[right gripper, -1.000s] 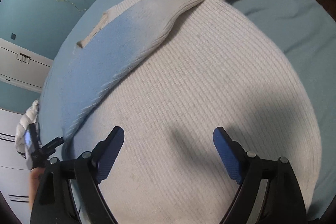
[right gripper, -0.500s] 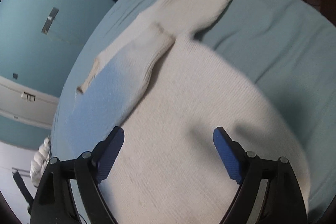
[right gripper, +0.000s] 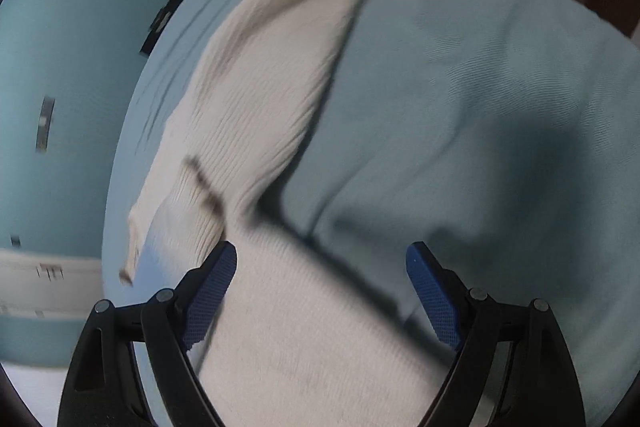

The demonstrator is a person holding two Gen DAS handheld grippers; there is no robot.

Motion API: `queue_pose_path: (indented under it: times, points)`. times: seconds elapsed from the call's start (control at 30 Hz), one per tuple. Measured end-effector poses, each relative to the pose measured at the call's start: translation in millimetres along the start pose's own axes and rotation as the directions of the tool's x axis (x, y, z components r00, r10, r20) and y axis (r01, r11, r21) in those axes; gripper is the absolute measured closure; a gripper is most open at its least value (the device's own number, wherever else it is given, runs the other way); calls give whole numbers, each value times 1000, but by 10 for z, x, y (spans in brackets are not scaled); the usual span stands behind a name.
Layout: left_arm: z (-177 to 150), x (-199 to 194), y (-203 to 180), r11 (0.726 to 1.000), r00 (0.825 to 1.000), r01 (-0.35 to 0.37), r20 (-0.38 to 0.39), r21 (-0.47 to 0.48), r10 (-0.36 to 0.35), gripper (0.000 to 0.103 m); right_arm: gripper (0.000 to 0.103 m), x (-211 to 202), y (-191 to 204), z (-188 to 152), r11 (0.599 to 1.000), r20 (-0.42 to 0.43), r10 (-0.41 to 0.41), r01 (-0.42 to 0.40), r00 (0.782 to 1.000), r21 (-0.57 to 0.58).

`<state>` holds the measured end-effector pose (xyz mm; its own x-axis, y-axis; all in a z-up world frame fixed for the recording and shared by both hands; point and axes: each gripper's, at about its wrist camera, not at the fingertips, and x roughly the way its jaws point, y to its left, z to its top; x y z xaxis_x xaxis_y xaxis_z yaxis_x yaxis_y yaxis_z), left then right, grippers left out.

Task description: Fold small clothes

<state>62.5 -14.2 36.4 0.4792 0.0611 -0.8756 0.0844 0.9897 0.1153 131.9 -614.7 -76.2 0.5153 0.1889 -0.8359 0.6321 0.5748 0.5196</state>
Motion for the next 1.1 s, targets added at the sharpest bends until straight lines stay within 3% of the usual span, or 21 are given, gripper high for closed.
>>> queue_pose_path:
  times: [0.07, 0.17, 0.3, 0.4, 0.47, 0.57, 0.6, 0.63, 0.67, 0.7, 0.73, 0.77, 0.9, 1.0, 1.03, 1.07, 1.1]
  points:
    - [32, -13, 15, 1000, 1000, 1, 12, -19, -1, 0, 19, 27, -101, 162, 997, 20, 24, -26, 1000, 72]
    - [57, -10, 35, 999, 999, 31, 20, -31, -30, 0, 19, 114, -5, 446, 997, 42, 5, -8, 999, 73]
    - [53, 104, 59, 998, 999, 39, -11, -53, -40, 0, 18, 414, 252, 717, 994, 37, -108, 108, 993, 5]
    - [64, 191, 57, 995, 997, 62, -35, -75, -65, 0, 3, 521, 324, 709, 992, 70, -124, 124, 990, 12]
    - [67, 235, 50, 993, 995, 81, -47, -86, -85, 0, 2, 539, 418, 655, 991, 128, -129, 122, 983, 57]
    - [70, 257, 19, 992, 994, 94, -47, -87, -98, 0, 5, 632, 610, 642, 980, 148, -200, 195, 969, 45]
    - [68, 252, 8, 992, 994, 94, -44, -84, -98, 0, 9, 686, 726, 643, 968, 144, -248, 250, 958, 3]
    - [64, 244, -4, 993, 995, 93, -40, -79, -96, 0, 42, 719, 812, 632, 963, 150, -262, 269, 954, -29]
    - [60, 237, -9, 993, 995, 91, -38, -75, -94, 0, 66, 737, 949, 619, 949, 161, -284, 300, 945, -92]
    - [57, 236, -5, 993, 995, 91, -38, -76, -94, 0, 79, 740, 1034, 607, 935, 172, -306, 329, 936, -129]
    - [54, 235, 1, 992, 994, 95, -37, -80, -98, 0, 93, 751, 1115, 582, 934, 162, -286, 312, 944, -171]
    - [53, 228, 16, 991, 994, 101, -37, -85, -104, 0, 95, 733, 1190, 557, 929, 159, -285, 313, 945, -197]
    - [41, 191, 100, 986, 992, 117, -28, -122, -121, 0, 96, 247, 1430, 272, 946, 271, -187, 247, 944, -208]
    - [17, 172, 136, 984, 992, 118, -23, -132, -122, 0, 94, 28, 1717, -199, 921, 246, -66, 154, 967, -357]
    - [9, 174, 139, 984, 992, 116, -26, -132, -120, 0, 85, 0, 1730, -313, 916, 210, -47, 126, 977, -380]
    - [1, 178, 141, 984, 992, 116, -30, -133, -121, 0, 64, 10, 1715, -375, 920, 158, -23, 82, 987, -383]
    - [-1, 180, 146, 984, 992, 118, -32, -136, -123, 0, 49, 41, 1652, -413, 928, 77, 12, 18, 997, -373]
